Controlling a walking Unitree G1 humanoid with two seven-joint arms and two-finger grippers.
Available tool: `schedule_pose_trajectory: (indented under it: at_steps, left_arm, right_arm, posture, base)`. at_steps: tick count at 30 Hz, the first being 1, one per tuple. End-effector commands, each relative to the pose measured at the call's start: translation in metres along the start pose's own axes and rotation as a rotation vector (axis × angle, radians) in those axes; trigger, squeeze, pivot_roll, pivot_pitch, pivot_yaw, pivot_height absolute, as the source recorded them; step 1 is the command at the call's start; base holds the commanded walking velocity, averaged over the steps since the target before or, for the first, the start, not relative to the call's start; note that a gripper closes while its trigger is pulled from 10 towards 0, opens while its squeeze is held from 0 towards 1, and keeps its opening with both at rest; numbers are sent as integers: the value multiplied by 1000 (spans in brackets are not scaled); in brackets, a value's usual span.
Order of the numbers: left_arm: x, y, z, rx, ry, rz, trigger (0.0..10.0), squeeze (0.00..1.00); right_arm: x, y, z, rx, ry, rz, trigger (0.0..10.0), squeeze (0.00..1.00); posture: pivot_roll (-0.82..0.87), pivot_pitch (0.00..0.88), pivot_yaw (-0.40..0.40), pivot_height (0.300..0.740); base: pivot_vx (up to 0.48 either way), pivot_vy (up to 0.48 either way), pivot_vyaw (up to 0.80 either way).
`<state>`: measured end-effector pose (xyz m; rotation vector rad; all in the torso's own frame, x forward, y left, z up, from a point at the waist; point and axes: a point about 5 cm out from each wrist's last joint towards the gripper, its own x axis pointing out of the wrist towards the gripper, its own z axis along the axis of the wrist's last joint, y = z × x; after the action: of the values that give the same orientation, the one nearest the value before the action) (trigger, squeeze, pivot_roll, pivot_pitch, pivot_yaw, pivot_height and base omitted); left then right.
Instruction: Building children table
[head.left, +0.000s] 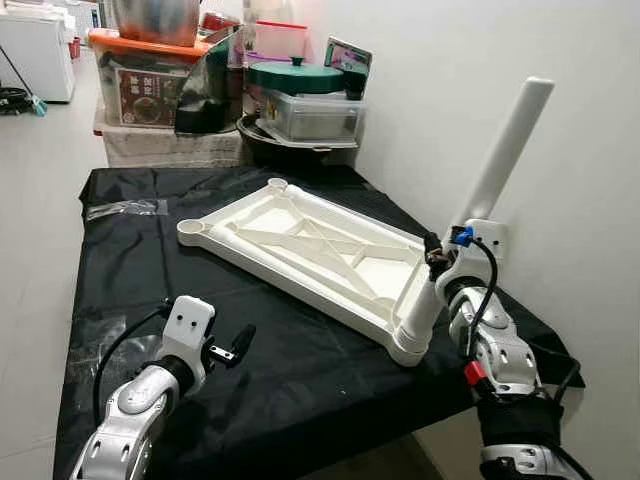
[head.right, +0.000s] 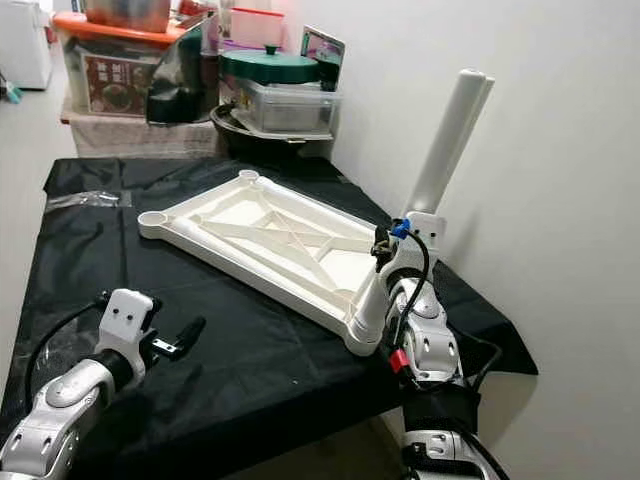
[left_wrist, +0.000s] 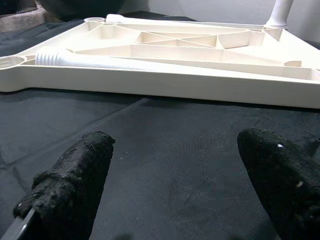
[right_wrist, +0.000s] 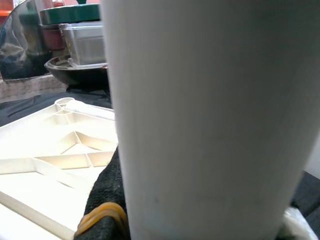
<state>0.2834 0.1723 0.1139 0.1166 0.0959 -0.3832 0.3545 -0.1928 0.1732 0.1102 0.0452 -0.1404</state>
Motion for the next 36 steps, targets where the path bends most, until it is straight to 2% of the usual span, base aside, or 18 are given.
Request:
schedule_pose_trajectory:
  at_steps: [1,26,36]
  left_arm:
    - [2,-4,-4,-6,8,-16,10000,0]
    - [6,-5,-5,1,4,-26,10000,0]
    - [9,-6,-3,5,0,-31,10000,0]
  right_arm:
    - [-7,-7,-49,-8,210,-38,10000,0]
    - [-5,-15,-25,-5,208,-60,10000,0]
    - [-7,-11,-21,-2,188,-59,10000,0]
  posture:
    - [79,0,-125,740]
    - [55,0,-122,740]
    - [53,0,-114,740]
  base:
    - [0,0,0]
    - [0,0,0]
    - [0,0,0]
